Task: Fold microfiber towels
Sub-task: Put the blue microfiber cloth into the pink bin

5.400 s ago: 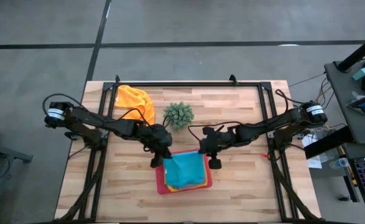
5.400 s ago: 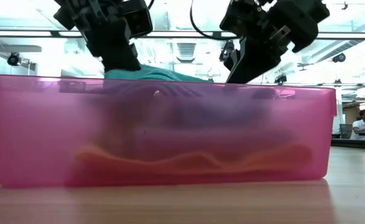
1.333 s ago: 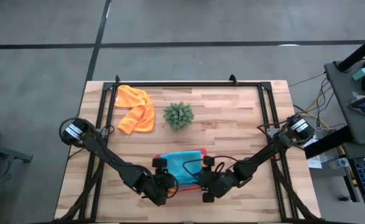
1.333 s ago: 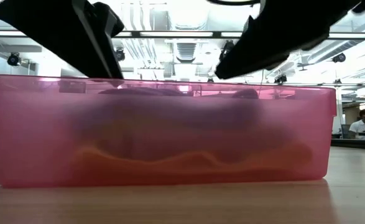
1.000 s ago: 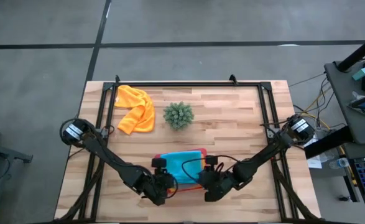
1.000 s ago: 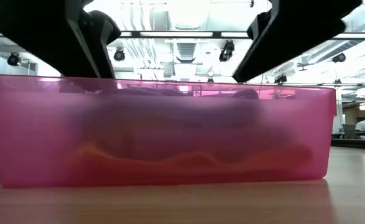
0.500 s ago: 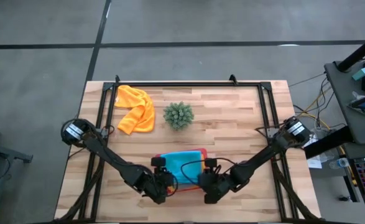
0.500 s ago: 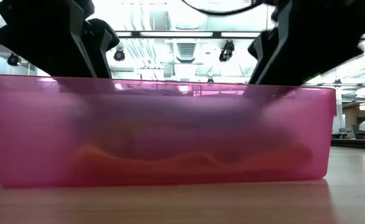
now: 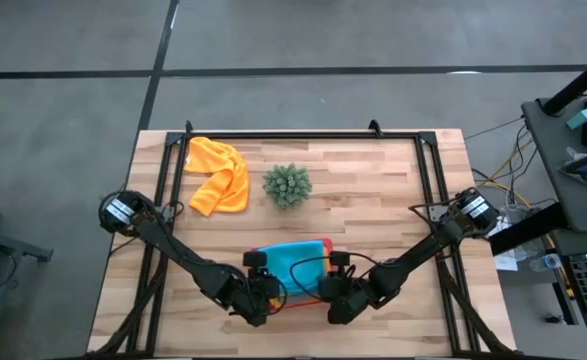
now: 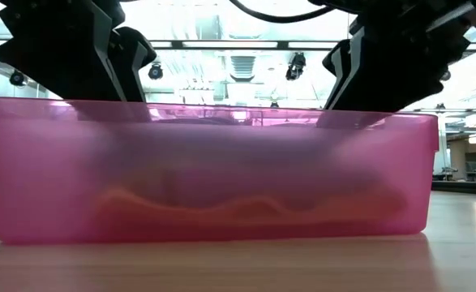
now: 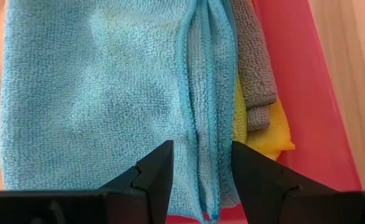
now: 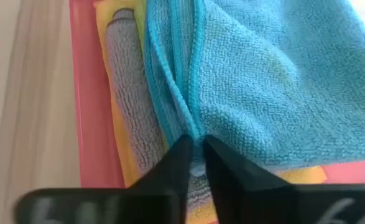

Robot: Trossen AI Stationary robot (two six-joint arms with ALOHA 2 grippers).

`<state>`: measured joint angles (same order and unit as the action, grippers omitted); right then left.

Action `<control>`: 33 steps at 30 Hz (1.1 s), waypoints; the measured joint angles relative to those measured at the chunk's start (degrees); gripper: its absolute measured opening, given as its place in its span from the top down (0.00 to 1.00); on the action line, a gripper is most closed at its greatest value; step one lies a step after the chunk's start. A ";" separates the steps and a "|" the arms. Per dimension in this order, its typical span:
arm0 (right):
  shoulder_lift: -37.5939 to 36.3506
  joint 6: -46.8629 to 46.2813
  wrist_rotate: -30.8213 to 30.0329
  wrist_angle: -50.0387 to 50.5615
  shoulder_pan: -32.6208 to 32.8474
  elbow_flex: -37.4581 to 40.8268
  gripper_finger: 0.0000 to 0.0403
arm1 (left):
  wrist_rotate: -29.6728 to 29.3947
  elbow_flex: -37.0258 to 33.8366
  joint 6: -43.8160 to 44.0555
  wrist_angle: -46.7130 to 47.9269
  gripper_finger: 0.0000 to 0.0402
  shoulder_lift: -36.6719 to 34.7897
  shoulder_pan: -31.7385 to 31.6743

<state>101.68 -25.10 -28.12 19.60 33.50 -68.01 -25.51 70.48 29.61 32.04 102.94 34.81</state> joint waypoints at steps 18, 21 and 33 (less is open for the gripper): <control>-2.14 1.16 5.31 16.13 1.76 -8.69 0.98 | 8.12 2.34 -5.56 0.02 0.64 0.00 -0.37; -2.14 0.99 5.52 14.81 2.14 -8.66 0.98 | 8.12 2.34 -5.97 -0.05 0.64 0.00 -0.37; -2.14 -0.46 7.32 15.22 2.21 -9.00 0.80 | 7.86 2.48 -6.24 1.75 0.64 0.00 -0.59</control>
<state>99.55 -25.56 -20.80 34.82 35.70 -77.00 -17.65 72.96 23.37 33.79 102.94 34.22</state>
